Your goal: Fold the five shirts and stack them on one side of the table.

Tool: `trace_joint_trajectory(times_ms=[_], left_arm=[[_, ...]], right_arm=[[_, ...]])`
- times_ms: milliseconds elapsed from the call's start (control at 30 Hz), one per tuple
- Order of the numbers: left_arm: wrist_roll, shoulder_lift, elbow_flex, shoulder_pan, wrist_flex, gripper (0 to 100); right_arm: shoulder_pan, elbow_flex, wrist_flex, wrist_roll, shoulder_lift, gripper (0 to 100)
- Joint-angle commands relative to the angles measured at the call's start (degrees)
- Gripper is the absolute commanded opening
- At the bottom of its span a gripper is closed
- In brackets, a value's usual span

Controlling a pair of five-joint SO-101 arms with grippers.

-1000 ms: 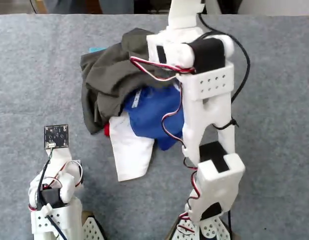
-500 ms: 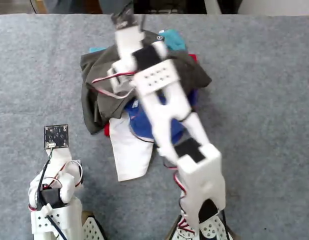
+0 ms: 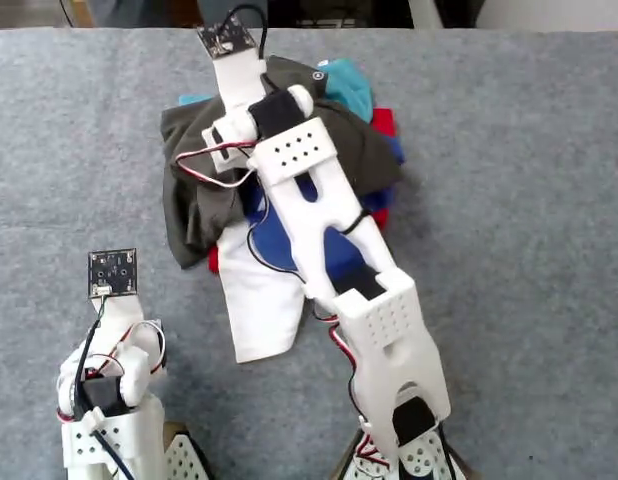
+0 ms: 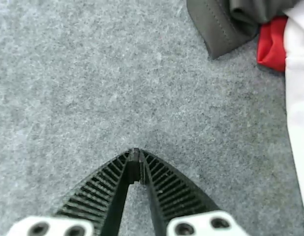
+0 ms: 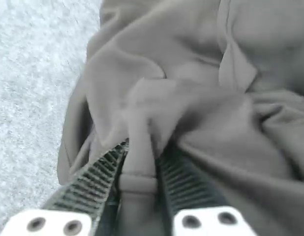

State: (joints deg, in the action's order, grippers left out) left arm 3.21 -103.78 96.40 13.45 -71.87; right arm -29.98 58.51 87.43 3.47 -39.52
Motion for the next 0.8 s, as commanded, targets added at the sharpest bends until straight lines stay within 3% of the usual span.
trace_joint_trajectory(times_ms=[0,267,433,600,767], left_arm=[[0.18,-0.09,0.84,0.22,0.79,3],[0.18,-0.09,0.84,0.22,0.79,3],[0.18,0.0,0.84,0.22,0.79,3],[0.18,0.0,0.84,0.22,0.79,3],[0.18,0.0,0.84,0.22,0.79,3]], right_arm=[[0.79,9.8,3.08,-0.53,0.57,1.7],[0.79,37.58,6.86,-0.62,0.57,1.5],[3.87,36.26,2.81,0.0,10.15,1.4],[14.15,36.26,-1.05,0.09,19.47,1.4],[29.63,36.26,4.13,-0.44,25.27,1.5]])
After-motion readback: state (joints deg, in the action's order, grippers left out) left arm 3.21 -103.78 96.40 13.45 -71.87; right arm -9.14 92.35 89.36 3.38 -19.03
